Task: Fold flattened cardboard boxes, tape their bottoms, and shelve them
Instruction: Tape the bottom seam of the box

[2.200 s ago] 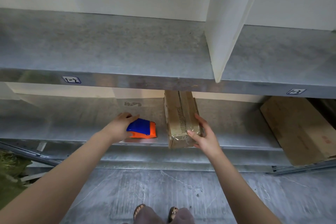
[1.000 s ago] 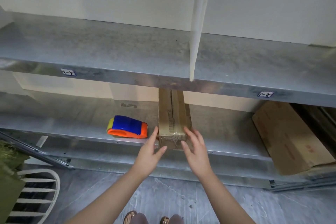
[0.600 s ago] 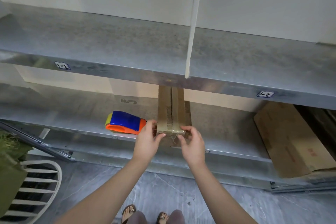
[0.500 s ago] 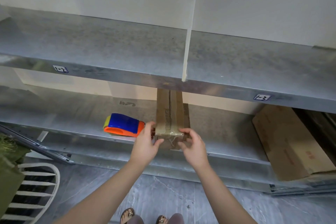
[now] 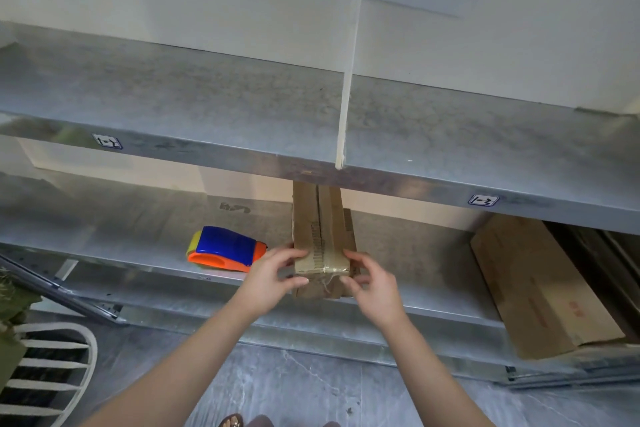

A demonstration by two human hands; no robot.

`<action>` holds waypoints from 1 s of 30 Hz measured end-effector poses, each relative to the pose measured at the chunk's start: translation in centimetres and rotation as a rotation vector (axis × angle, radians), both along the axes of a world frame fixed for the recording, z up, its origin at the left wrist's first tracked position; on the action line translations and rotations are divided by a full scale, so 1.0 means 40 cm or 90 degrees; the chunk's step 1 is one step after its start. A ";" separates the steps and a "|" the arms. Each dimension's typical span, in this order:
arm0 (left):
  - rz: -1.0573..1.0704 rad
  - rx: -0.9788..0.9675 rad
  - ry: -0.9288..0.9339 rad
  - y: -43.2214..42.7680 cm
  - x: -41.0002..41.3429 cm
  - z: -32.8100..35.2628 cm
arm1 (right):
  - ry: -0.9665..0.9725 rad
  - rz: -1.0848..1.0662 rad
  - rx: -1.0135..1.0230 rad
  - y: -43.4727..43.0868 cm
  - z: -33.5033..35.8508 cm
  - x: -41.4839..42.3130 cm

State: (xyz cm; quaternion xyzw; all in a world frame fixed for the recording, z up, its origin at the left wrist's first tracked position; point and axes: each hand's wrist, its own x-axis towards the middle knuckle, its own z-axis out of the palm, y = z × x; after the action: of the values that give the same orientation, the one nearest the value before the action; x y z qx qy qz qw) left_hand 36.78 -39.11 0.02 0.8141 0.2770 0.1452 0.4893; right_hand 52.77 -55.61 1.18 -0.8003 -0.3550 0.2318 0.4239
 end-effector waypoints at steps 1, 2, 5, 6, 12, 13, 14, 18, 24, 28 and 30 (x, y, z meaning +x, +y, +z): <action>0.011 -0.035 -0.017 -0.006 -0.001 -0.004 | 0.002 0.000 0.000 0.002 -0.003 -0.006; 0.025 -0.046 -0.026 -0.012 -0.002 -0.007 | 0.008 0.001 0.001 0.005 -0.007 -0.011; 0.051 -0.013 -0.042 -0.033 -0.001 -0.017 | 0.048 0.001 -0.001 0.015 -0.014 -0.022; 0.050 -0.002 -0.044 -0.039 0.000 -0.018 | 0.053 -0.010 -0.001 0.019 -0.016 -0.024; 0.065 -0.092 -0.029 -0.068 -0.007 -0.009 | 0.134 -0.066 0.033 0.028 -0.009 -0.034; 0.046 -0.108 -0.026 -0.076 -0.011 -0.006 | 0.127 -0.072 0.028 0.022 -0.010 -0.034; 0.015 -0.113 -0.016 -0.078 -0.016 -0.002 | 0.108 -0.075 0.014 0.014 -0.010 -0.037; -0.059 0.019 0.077 0.015 -0.006 0.032 | 0.032 -0.102 0.011 0.008 -0.013 -0.074; -0.102 0.047 0.151 0.119 0.050 0.072 | 0.106 -0.206 0.039 0.025 0.005 -0.090; -0.141 0.054 0.128 0.076 0.077 0.041 | 0.090 -0.271 0.039 -0.019 0.014 -0.069; -0.146 0.116 0.110 0.067 0.092 0.031 | 0.080 -0.265 -0.018 -0.029 0.015 -0.066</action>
State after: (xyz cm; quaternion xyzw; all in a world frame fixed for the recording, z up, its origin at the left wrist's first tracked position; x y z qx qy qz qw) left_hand 40.44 -36.44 1.27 0.8907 0.2093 0.0427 0.4013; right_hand 50.13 -56.75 1.77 -0.8462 -0.1517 0.1936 0.4727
